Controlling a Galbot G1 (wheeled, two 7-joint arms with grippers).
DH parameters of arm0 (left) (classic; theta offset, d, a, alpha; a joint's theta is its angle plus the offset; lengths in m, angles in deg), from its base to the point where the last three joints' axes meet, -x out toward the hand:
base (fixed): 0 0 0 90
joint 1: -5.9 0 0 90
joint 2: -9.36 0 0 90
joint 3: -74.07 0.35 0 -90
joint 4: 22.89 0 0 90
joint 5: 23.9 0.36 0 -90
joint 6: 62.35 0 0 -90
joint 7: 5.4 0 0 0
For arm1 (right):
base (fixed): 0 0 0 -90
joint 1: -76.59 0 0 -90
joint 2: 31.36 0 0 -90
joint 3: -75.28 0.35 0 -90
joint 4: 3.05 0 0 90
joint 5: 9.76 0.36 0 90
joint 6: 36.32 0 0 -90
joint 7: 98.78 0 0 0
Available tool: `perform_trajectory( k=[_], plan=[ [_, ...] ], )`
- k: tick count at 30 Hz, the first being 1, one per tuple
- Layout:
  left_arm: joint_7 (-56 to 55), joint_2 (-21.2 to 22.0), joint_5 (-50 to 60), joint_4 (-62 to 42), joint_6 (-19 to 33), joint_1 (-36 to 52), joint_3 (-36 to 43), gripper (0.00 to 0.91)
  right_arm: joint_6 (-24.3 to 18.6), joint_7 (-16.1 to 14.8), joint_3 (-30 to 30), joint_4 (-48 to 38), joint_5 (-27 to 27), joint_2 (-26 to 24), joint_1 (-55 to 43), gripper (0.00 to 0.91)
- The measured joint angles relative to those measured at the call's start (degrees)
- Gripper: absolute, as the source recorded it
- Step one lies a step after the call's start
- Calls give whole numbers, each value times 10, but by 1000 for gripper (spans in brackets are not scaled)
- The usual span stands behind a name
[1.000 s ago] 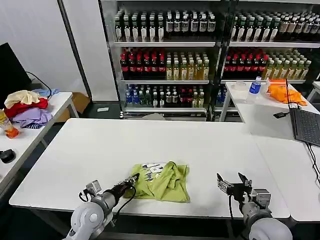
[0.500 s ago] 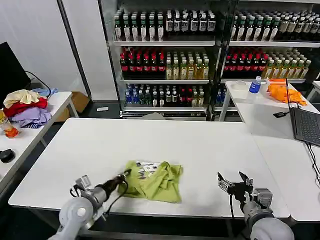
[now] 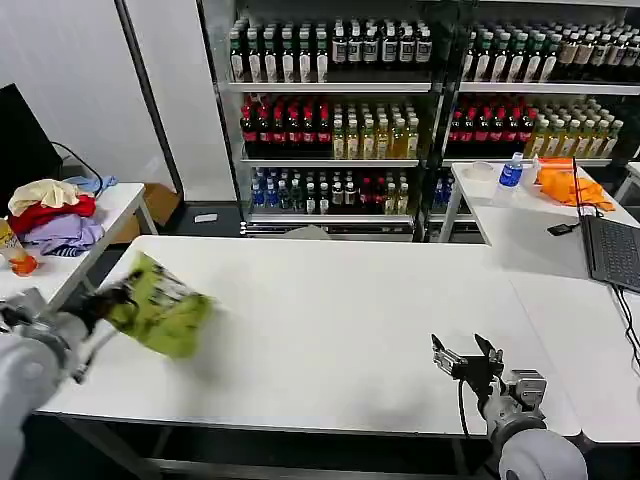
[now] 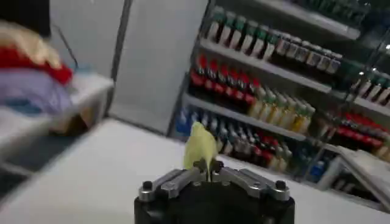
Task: Fold and organize the clothes.
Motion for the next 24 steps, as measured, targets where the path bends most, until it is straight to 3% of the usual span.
perform_trajectory(
  k=[3,7,17,24],
  plan=[
    [12,-26,35,19,2,-10,-4,20,-2,0,-2,0,-1,4,0,907],
    [26,-29,110,36,11,-27,25,20,-5,0,-3,4,-4,7,5,907],
    [34,41,310,42,33,-29,163,20,-8,0,12,12,-9,7,26,907],
    [28,78,369,68,25,-16,243,20,-9,0,25,18,-10,12,43,907]
  ],
)
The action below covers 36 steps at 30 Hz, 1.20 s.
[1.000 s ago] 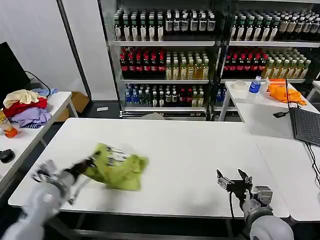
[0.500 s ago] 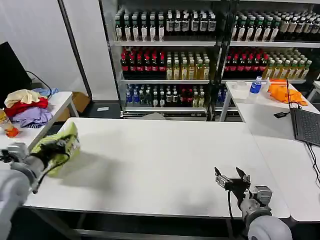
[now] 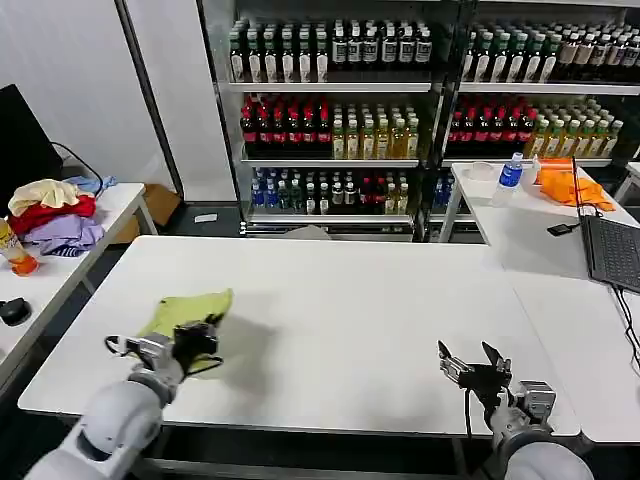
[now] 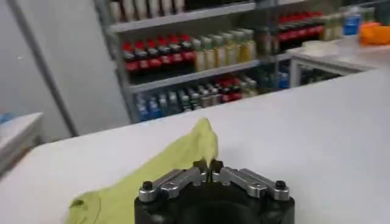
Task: Fold and organize the clothes.
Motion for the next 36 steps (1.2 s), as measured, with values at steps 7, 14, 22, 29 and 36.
perform_trajectory(
  k=[7,14,22,29,36],
  plan=[
    [-22,44,-8,-6,-12,41,78,20,1,0,10,5,0,-2,4,907],
    [-59,115,-40,-36,-16,100,156,30,3,-1,11,5,-1,-3,-2,907],
    [-88,218,-43,-111,6,171,213,907,5,-3,5,-1,-3,-6,-9,907],
    [-92,261,-56,-131,49,193,229,907,0,-9,-8,-13,5,-7,-27,907],
    [-94,253,-80,-92,78,168,197,907,-3,-5,-49,-43,30,4,-77,907]
  ],
)
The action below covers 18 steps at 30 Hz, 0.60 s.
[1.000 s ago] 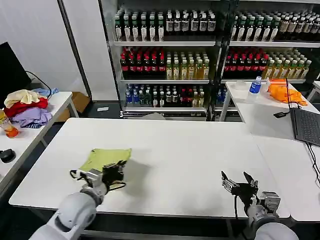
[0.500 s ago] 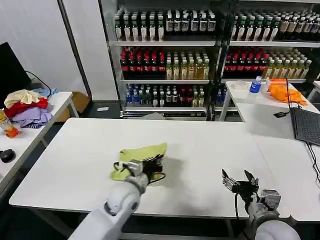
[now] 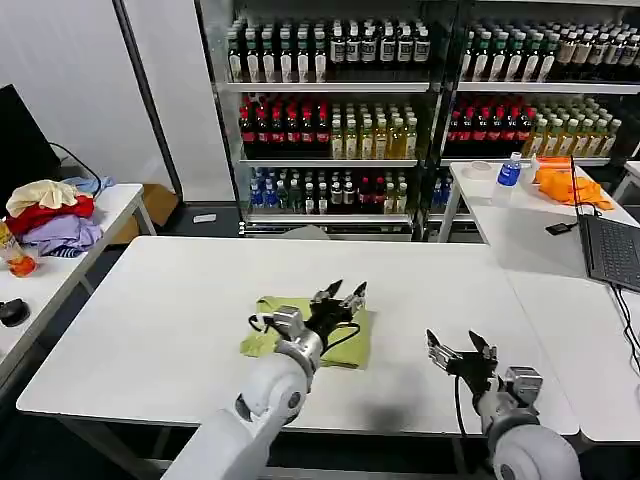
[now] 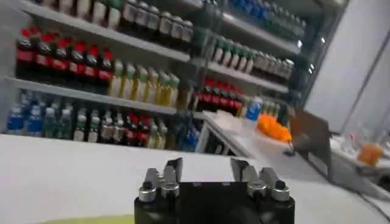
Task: Fold and organize the clothes.
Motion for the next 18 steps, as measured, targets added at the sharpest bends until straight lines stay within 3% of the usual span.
perform_trajectory(
  k=[17,18],
  plan=[
    [0,-60,-9,89,35,-145,-154,907,16,38,-147,-201,111,64,-214,897],
    [0,-61,-10,92,35,-150,-162,907,16,40,-154,-213,116,68,-223,605]
  ],
)
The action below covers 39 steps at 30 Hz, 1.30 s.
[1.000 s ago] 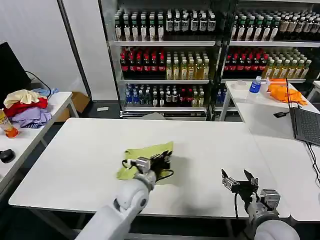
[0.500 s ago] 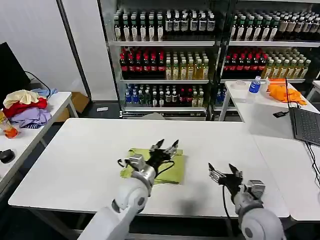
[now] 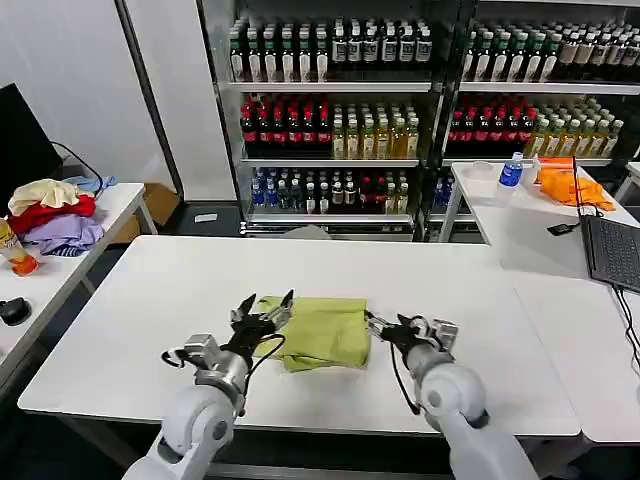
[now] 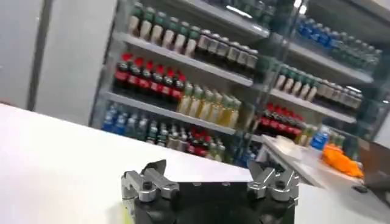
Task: Fold and organize the clothes.
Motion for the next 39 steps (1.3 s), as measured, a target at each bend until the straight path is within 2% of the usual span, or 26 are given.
perform_trajectory(
  k=[1,2,11,24,33,39],
  plan=[
    [0,0,0,3,0,-5,-6,907,0,3,-7,-12,6,5,-10,343],
    [0,-1,0,5,0,-10,-11,907,0,5,-12,-23,11,9,-17,0],
    [0,-5,-1,18,4,-41,-40,907,-1,20,-44,-77,47,23,-54,0],
    [0,-3,0,18,5,-47,-46,907,-6,23,-46,-97,60,23,-67,0],
    [1,-4,-1,15,5,-48,-47,907,-4,7,-33,-113,47,3,-83,0],
    [3,-2,-1,15,5,-51,-43,907,0,-14,-22,-126,17,-25,-93,0]
  ],
)
